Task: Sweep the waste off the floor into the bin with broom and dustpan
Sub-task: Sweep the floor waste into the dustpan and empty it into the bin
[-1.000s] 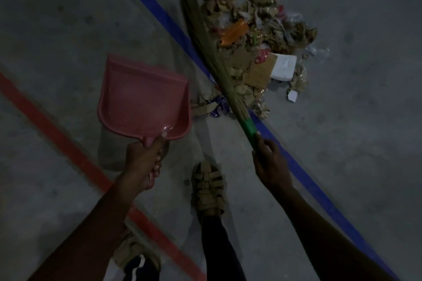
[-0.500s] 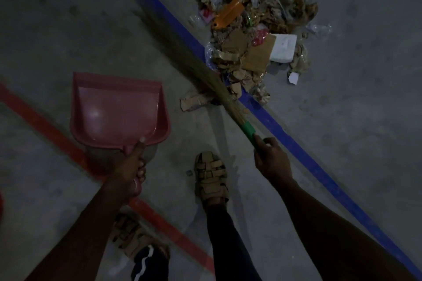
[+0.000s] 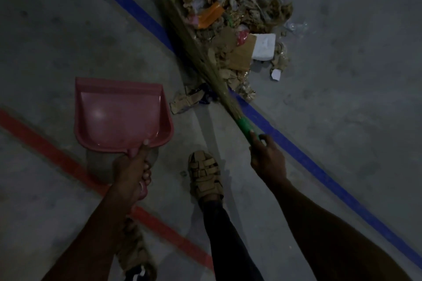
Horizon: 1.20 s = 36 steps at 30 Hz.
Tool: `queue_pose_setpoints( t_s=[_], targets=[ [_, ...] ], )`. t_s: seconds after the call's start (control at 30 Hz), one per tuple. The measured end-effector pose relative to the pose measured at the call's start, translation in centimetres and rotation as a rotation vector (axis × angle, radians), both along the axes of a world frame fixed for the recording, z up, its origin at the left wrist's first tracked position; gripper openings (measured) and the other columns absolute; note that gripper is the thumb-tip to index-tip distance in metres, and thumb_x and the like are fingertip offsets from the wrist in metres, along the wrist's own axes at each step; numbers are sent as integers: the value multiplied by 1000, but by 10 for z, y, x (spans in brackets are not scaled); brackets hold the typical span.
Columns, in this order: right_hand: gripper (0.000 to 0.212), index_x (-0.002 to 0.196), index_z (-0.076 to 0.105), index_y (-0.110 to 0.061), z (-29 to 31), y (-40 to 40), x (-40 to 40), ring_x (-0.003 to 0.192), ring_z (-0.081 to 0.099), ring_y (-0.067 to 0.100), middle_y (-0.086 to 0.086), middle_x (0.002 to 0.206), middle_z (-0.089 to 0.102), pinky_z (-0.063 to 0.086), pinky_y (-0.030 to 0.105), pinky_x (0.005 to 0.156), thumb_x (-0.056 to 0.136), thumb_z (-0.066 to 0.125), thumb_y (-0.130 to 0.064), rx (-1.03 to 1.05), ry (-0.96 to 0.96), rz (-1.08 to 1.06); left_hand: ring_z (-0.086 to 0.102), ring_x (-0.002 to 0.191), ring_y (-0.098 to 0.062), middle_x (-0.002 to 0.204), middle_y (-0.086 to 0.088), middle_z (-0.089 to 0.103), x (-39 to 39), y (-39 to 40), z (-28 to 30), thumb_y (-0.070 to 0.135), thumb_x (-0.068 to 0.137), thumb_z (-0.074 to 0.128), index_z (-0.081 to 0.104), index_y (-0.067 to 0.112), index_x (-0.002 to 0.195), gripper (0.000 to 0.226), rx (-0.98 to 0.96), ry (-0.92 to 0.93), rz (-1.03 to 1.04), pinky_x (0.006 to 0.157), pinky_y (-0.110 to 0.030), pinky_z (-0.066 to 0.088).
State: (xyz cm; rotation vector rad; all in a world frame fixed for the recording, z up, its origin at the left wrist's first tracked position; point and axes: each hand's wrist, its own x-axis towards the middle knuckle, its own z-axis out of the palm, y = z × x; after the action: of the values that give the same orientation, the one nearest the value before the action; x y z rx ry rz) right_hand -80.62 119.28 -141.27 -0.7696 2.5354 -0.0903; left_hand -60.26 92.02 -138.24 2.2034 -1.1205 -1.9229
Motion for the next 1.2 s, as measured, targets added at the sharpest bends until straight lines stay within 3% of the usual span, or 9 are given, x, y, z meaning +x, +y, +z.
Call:
queue_pose_setpoints(
  t_s=[0.17,0.37,0.6,0.8,0.93,1.2],
  targets=[
    [54,144,46,-28,13,24,42,69,60,25,7,126,55,54,39,51,92,60,-25,-40,-40,-104,32,27,-9,40,4,39,12,4,13,48,88,74,49,17,66,46,-83,-6,-41,38,-16,30],
    [50,135,61,-26,38,47,89,68,63,29,6,120,62,48,31,51,85,65,-21,-105,-4,-158,31,30,-8,48,4,39,45,11,24,60,83,73,50,20,70,48,0,64,-201,38,-17,32],
    [51,142,51,-37,42,53,124,76,59,27,2,119,53,37,29,53,92,55,-26,221,-22,-184,28,28,-7,49,0,35,79,40,51,44,96,66,45,17,70,43,-20,27,-267,39,-15,27],
    [65,147,39,-32,28,37,85,86,54,28,8,125,45,43,33,55,88,63,-16,273,71,-239,34,38,-10,60,-2,40,75,46,39,42,95,68,46,17,71,41,-23,-79,-261,38,-16,28],
    [67,147,37,-30,20,21,39,88,52,31,9,128,42,51,39,60,87,60,-9,214,94,-254,32,30,-9,51,-1,39,47,62,23,46,93,69,47,15,71,44,17,-82,-210,44,-17,30],
    [67,141,51,-19,25,17,-27,80,58,36,15,127,53,34,31,50,78,70,-6,-12,172,-189,33,27,-10,48,-5,40,-28,102,13,36,93,72,50,6,69,44,-9,-109,-222,36,-13,29]
  ],
)
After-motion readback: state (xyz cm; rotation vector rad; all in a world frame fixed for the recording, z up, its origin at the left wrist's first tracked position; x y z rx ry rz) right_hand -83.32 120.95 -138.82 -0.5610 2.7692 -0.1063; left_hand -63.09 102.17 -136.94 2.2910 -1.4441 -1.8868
